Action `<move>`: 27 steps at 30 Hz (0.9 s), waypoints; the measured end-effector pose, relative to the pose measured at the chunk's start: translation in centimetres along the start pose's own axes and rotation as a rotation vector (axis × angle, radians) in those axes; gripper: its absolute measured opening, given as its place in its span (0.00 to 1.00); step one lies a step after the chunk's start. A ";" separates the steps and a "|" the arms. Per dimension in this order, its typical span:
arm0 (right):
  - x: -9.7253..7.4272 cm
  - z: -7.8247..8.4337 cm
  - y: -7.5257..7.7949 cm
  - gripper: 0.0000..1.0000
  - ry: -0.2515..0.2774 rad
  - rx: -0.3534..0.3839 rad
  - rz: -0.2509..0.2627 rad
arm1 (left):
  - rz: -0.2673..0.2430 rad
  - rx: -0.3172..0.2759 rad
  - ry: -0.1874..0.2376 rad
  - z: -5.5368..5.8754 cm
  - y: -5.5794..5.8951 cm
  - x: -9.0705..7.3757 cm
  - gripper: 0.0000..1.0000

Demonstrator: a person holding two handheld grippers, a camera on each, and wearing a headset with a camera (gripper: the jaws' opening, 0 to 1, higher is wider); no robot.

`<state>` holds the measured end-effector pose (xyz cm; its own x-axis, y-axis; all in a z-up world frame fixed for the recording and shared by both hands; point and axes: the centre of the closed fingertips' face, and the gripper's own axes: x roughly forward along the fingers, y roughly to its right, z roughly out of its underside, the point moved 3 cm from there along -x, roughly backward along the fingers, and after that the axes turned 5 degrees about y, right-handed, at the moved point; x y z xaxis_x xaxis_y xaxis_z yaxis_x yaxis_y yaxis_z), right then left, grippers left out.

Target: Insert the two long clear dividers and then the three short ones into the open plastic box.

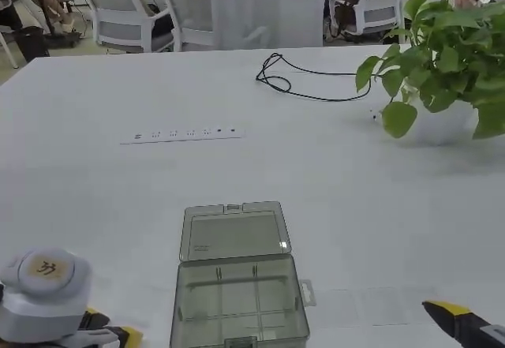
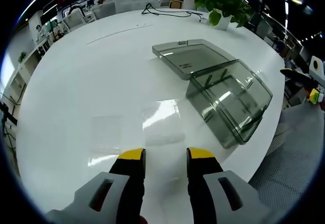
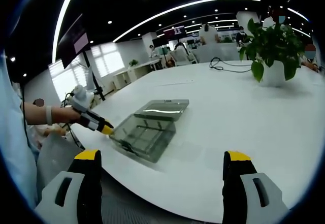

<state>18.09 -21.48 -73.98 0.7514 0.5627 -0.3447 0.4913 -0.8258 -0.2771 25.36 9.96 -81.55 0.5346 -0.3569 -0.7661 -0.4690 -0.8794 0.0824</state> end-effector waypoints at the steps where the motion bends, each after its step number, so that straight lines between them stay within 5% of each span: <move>1: 0.0 0.0 0.0 1.00 0.000 0.000 0.000 | 0.001 -0.003 0.003 0.0 0.0 0.0 0.30; 14: 0.5 -0.2 -0.2 1.00 -0.003 0.002 -0.016 | -0.010 -0.059 0.085 -1.2 -0.1 -1.4 0.30; 27: 1.4 -1.6 -0.6 1.00 0.028 -0.001 -0.051 | -0.005 -0.111 0.223 -4.0 -0.4 -4.0 0.30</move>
<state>19.55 -20.24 -72.89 0.7374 0.6026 -0.3052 0.5293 -0.7962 -0.2931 26.24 10.48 -75.90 0.6844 -0.4024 -0.6080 -0.3925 -0.9061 0.1579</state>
